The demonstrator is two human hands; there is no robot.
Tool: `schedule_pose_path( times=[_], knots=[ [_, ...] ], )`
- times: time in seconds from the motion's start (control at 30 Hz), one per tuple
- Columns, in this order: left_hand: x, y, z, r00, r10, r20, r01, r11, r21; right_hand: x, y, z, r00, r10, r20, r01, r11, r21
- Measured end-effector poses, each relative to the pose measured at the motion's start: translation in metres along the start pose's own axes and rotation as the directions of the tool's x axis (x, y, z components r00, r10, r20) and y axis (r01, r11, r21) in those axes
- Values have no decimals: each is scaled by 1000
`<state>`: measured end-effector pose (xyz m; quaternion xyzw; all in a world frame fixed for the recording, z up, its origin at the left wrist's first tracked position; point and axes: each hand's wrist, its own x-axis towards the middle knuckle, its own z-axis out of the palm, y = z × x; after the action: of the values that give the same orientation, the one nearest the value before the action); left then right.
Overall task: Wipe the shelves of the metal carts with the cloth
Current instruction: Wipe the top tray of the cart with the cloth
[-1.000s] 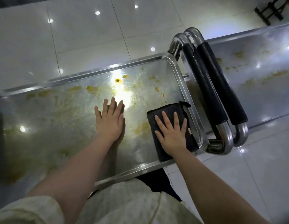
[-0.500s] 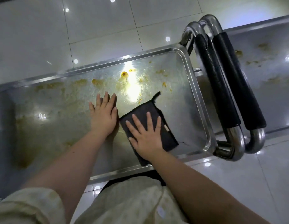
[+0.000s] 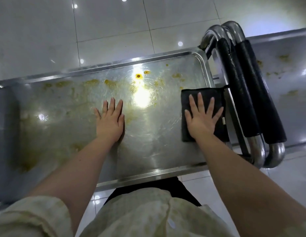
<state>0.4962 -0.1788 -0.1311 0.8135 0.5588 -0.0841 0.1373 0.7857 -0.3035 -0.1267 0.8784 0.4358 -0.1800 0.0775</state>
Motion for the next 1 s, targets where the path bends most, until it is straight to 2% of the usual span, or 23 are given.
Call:
schedule_pose_path(
  times=[0.07,0.13,0.2,0.27,0.3,0.37,0.43,0.53,0.57,0.63,0.73,0.77,0.83,0.9,0.93,1.0],
  knots=[
    [1,-1,-1,1000,-6,22,5,1000,8,-8,-28,5,1000,16,-11,-16,1000,26],
    [1,-2,-1,999,-2,36,1,1000,5,-22,-67,11,993,-115,-14,115,993,11],
    [1,-3,-1,999,12,33,-11,1000,-16,-40,-109,20,926,-377,4,377,926,-32],
    [0,-5,-1,999,26,28,-25,999,-23,-59,-138,29,810,-583,59,586,808,-70],
    [0,-7,-2,999,30,36,-29,999,-21,-64,-145,30,777,-624,80,629,774,-73],
    [1,-9,-3,998,44,44,-44,999,-13,-56,-139,29,763,-643,63,646,759,-81],
    [3,-10,-4,997,60,47,-60,998,2,-30,-113,20,831,-557,11,556,827,-88],
    [4,-11,-2,997,70,35,-70,997,11,22,-48,-3,980,-193,-53,192,981,-18],
    [4,-11,-1,997,73,31,-74,997,15,33,-26,-11,996,-72,-45,73,997,4],
    [4,-12,0,997,79,21,-79,997,12,41,-5,-19,997,69,-35,-69,998,4],
    [5,-13,-1,997,67,34,-67,998,12,35,-39,-16,994,111,-18,-111,993,39],
    [5,-12,-2,997,59,43,-60,998,13,32,-61,-13,998,56,-16,-55,997,45],
    [4,-11,-4,997,55,54,-55,998,1,18,-110,-6,986,-165,-8,165,986,13],
    [4,-10,-8,997,60,54,-58,998,-23,-6,-159,5,913,-407,21,407,913,-18],
    [5,-11,-9,997,55,57,-54,998,-29,-19,-177,9,875,-481,45,483,875,-23],
    [7,-15,-13,998,34,52,-31,998,-47,-30,-192,10,850,-520,83,522,853,-5]
  ],
)
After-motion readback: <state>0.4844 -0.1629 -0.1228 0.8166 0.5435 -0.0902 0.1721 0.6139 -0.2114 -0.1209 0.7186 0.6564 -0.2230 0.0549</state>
